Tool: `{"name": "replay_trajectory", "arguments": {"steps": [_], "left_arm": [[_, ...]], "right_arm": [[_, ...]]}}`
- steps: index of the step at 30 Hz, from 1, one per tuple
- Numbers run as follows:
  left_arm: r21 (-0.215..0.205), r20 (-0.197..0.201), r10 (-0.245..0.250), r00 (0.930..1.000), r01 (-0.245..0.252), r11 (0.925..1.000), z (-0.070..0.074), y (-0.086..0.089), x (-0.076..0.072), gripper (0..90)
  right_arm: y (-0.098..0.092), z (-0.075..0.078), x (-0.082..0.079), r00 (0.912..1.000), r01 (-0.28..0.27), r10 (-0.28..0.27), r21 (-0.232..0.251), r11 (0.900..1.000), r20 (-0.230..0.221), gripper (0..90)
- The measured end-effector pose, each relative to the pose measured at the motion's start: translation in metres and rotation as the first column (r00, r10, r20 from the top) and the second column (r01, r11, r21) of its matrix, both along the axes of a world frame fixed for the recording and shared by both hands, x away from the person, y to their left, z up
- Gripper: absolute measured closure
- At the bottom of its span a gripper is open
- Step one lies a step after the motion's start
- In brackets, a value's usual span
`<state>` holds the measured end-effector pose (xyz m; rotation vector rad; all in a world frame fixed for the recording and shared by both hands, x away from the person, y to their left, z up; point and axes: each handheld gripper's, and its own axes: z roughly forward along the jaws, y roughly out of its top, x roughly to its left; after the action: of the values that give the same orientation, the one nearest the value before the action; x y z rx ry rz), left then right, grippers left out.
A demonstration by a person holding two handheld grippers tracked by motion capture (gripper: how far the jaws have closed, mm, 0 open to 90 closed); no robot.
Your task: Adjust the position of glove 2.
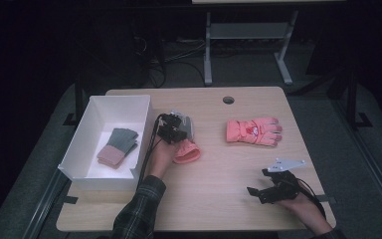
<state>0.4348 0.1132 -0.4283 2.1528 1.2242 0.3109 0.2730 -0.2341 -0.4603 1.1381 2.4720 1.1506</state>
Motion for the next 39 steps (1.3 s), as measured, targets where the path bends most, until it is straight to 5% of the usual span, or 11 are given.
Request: {"name": "replay_trajectory", "arguments": {"steps": [7,19,28,30,34,38,39], "left_arm": [[-0.021,-0.022,-0.060,0.9980,0.060,0.9980,0.002,-0.008,-0.009,89.9],[-0.079,-0.060,-0.202,0.9776,0.197,0.9772,0.001,-0.023,-0.041,89.9],[-0.134,-0.088,-0.314,0.9453,0.301,0.9440,0.002,-0.036,-0.075,89.9],[-0.142,-0.085,-0.317,0.9445,0.304,0.9421,0.003,-0.037,-0.078,89.9],[-0.178,-0.098,-0.372,0.9229,0.352,0.9189,0.005,-0.042,-0.093,89.9],[-0.188,-0.102,-0.402,0.9101,0.379,0.9062,0.004,-0.047,-0.105,89.9],[-0.179,-0.103,-0.421,0.9013,0.399,0.8992,0.004,-0.048,-0.109,89.9]], "right_arm": [[0.000,0.000,0.000,1.0000,0.001,-0.001,0.000,1.000,0.000,8.7],[-0.001,0.000,-0.001,1.0000,0.008,-0.009,-0.003,1.000,-0.005,8.7],[-0.003,0.001,-0.002,1.0000,0.010,-0.010,-0.006,1.000,0.001,8.7],[-0.003,0.001,-0.002,1.0000,0.009,-0.009,-0.006,1.000,-0.001,8.7],[-0.003,0.000,-0.002,1.0000,0.008,-0.008,-0.011,1.000,-0.002,8.7],[-0.003,0.000,-0.003,0.9999,0.013,-0.013,-0.010,1.000,-0.003,8.8],[-0.004,0.000,-0.003,0.9999,0.014,-0.014,-0.010,1.000,-0.003,8.7]]}}
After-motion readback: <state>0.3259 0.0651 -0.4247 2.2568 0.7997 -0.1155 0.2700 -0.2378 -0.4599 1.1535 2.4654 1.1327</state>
